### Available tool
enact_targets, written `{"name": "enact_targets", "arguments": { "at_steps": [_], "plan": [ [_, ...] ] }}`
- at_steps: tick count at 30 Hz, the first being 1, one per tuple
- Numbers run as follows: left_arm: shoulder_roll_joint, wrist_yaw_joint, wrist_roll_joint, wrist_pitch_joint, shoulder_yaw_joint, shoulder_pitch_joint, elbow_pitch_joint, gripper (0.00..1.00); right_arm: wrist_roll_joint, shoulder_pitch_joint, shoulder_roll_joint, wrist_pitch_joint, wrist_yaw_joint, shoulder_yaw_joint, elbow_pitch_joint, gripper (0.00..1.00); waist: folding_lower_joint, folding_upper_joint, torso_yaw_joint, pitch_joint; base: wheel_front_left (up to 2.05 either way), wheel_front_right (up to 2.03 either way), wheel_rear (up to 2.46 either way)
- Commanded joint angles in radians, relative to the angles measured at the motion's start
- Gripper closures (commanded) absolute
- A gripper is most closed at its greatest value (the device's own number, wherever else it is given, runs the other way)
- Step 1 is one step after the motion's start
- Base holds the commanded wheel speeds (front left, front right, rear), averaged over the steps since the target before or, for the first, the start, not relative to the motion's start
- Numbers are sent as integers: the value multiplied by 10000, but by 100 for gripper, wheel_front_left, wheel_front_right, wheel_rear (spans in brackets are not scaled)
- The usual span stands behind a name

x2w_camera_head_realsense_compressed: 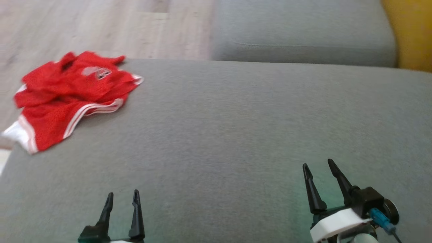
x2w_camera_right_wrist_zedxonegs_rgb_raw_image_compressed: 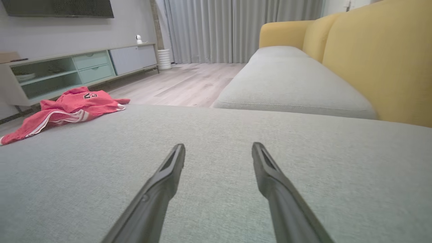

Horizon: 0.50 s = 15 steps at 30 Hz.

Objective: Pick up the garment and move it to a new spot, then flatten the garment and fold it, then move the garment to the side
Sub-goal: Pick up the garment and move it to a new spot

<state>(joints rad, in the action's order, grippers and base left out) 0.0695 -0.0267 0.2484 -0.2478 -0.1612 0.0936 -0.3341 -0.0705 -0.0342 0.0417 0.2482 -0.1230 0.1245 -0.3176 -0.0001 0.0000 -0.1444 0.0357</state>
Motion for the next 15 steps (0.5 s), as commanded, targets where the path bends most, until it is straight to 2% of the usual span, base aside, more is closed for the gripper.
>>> {"name": "enact_targets", "arguments": {
  "at_steps": [1,10,15],
  "plan": [
    [116,-32,58,-56,297,-284,335,0,-50,187,85,136,-77,221,304,0,1,0,-461,28,0,0,0],
    [252,-115,222,86,384,-153,639,0,-217,137,85,136,-77,353,234,0,1,0,-2148,183,0,0,0],
    [341,-188,248,189,392,-40,850,0,-286,146,85,136,-77,473,188,0,1,0,-2852,294,0,0,0]
  ]
}}
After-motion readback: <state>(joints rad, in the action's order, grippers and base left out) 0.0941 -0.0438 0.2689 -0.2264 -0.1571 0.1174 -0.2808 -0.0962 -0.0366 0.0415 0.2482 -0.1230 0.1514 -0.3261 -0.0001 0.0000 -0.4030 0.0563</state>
